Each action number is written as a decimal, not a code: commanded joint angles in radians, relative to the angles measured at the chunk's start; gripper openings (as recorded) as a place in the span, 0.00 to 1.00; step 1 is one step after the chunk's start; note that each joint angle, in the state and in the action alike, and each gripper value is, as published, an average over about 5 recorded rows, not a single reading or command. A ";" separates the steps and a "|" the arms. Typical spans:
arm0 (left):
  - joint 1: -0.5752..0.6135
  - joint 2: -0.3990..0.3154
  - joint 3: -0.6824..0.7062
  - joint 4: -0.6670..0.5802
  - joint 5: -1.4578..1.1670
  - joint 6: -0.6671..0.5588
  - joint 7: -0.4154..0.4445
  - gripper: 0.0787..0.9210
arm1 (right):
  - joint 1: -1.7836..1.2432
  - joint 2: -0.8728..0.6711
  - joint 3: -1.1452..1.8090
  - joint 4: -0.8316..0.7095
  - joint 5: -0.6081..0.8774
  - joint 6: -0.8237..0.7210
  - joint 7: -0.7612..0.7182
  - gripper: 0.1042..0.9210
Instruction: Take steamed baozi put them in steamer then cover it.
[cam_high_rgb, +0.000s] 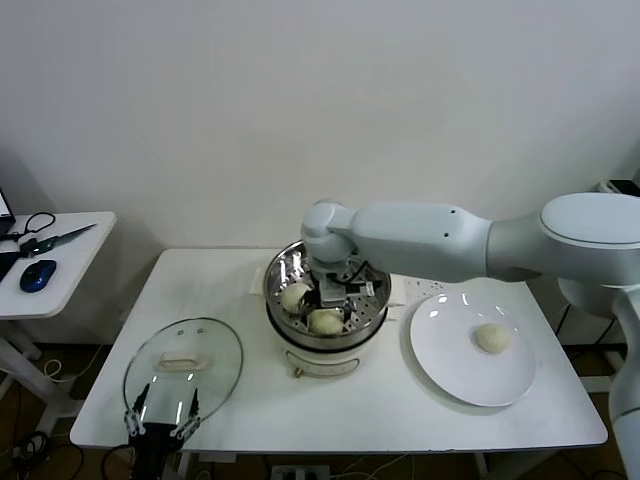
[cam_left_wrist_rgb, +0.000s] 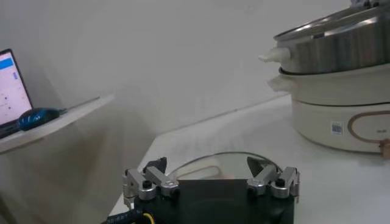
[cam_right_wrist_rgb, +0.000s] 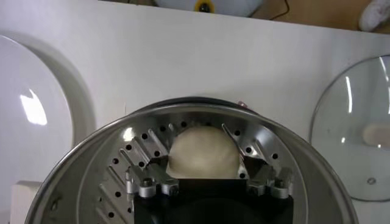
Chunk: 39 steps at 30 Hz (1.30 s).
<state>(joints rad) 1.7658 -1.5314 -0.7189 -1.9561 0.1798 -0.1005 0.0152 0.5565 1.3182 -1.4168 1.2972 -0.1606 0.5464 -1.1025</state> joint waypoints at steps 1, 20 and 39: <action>0.000 -0.001 0.001 -0.003 0.000 0.001 0.000 0.88 | 0.010 -0.015 0.018 0.001 0.013 -0.002 -0.014 0.88; -0.004 0.000 0.019 -0.020 0.027 0.004 0.000 0.88 | 0.176 -0.464 -0.059 -0.085 0.461 -0.558 0.143 0.88; 0.000 -0.003 0.011 -0.029 0.041 0.015 0.001 0.88 | -0.383 -0.729 0.403 -0.254 0.222 -0.585 0.024 0.88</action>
<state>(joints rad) 1.7649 -1.5319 -0.7071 -1.9845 0.2133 -0.0874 0.0156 0.4481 0.7082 -1.2419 1.1534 0.1782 -0.0114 -1.0502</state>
